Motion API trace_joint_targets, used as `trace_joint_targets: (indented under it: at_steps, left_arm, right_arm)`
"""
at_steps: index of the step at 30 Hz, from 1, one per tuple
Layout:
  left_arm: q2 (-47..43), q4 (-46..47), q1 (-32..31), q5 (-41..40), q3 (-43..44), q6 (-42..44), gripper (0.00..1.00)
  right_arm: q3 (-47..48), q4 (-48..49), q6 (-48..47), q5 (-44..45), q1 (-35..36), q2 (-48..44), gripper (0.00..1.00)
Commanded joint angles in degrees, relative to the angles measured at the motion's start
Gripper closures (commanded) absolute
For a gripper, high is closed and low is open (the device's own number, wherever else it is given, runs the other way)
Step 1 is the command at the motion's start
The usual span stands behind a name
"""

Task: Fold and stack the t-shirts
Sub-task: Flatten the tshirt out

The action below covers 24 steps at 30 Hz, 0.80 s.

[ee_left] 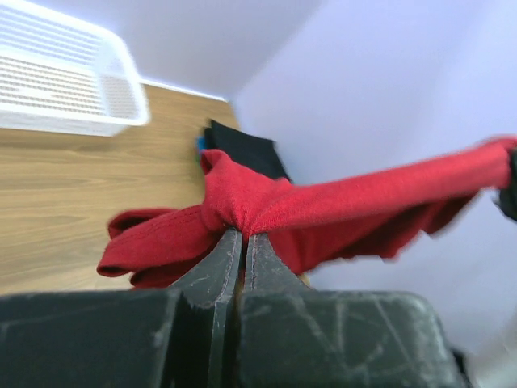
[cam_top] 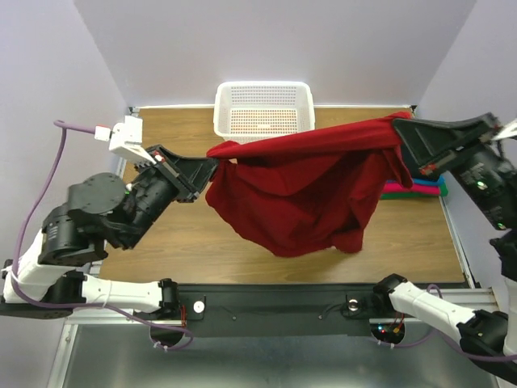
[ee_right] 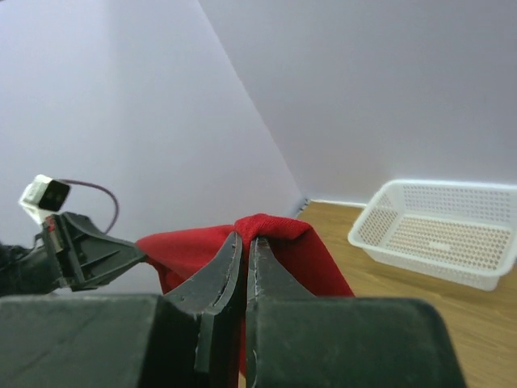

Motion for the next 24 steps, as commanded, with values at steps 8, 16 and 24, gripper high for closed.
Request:
trace_joint_targets:
  at_steps: [8,16,24]
  left_arm:
    - [5.95,14.32,34.3,10.39,-25.23,0.86,1.0]
    - [20.36,23.2,53.69,21.58,-33.33,3.41,1.0]
    - [31.53,26.82,63.11,28.45,-30.53,6.31,1.0]
  right_arm:
    - [-23.59,1.69,1.49,23.85,-0.22,5.36,1.0]
    - [-37.84,8.96,1.15,36.25,-1.53,16.86,0.99]
    - [-34.17,16.37,-2.54,29.32,-5.94,28.48,0.99]
